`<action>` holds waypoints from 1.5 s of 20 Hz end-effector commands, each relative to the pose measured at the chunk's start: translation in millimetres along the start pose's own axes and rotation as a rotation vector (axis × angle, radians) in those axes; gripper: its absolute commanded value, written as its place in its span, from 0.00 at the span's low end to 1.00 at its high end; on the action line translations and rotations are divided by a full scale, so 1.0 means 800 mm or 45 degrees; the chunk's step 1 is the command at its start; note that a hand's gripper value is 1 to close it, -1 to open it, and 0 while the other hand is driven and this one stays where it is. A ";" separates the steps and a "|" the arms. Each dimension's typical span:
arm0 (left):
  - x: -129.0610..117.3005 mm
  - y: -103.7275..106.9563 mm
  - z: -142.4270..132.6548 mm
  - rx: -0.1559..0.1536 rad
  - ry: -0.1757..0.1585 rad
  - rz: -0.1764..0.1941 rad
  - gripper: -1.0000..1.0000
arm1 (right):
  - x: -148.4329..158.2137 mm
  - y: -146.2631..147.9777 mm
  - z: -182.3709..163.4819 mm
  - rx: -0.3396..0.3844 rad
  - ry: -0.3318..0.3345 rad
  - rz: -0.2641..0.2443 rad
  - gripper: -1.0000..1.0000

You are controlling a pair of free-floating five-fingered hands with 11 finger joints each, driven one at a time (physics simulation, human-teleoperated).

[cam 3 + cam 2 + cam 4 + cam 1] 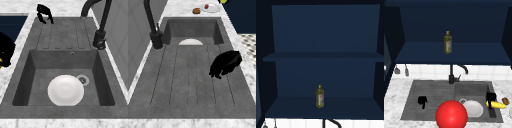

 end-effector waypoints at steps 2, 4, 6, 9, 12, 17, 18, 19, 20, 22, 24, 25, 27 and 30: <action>0.000 0.000 0.000 0.000 0.000 0.000 0.50 | 0.043 0.000 0.004 -0.081 -0.022 -0.014 1.00; 0.000 0.000 0.000 0.000 0.000 0.000 0.50 | 0.061 0.004 0.005 -0.099 -0.025 -0.018 1.00; 0.000 0.000 0.000 0.000 0.000 0.000 0.50 | 0.079 0.008 0.005 -0.104 -0.031 -0.022 1.00; 0.000 0.000 0.000 0.000 0.000 0.000 0.50 | 0.108 0.014 0.001 -0.104 -0.030 -0.029 1.00; 0.000 0.000 0.000 0.000 0.000 0.000 0.50 | 0.133 0.022 -0.005 -0.105 -0.043 -0.041 1.00; 0.000 0.000 0.000 0.000 0.000 0.000 0.50 | 0.170 0.046 -0.026 -0.127 -0.092 -0.058 1.00; 0.000 0.000 0.000 0.000 0.000 0.000 0.50 | 0.178 0.052 -0.032 -0.130 -0.097 -0.056 1.00; 0.000 0.000 0.000 0.000 0.000 0.000 0.50 | 0.184 0.058 -0.040 -0.134 -0.105 -0.050 1.00; 0.000 0.000 0.000 0.000 0.000 0.000 0.50 | 0.190 0.063 -0.048 -0.130 -0.116 -0.050 1.00; 0.000 0.000 0.000 0.000 0.000 0.000 0.50 | 0.196 0.076 -0.066 -0.125 -0.150 -0.032 1.00; 0.000 0.000 0.000 0.000 0.000 0.000 0.50 | 0.203 0.091 -0.085 -0.113 -0.179 0.011 1.00; 0.000 0.000 0.000 0.000 0.000 0.000 0.50 | 0.205 0.098 -0.096 -0.100 -0.193 0.031 1.00; 0.000 0.000 0.000 0.000 0.000 0.000 0.50 | 0.209 0.112 -0.114 -0.096 -0.235 0.038 1.00; 0.000 0.000 0.000 0.000 0.000 0.000 0.50 | 0.216 0.130 -0.142 -0.100 -0.278 0.037 1.00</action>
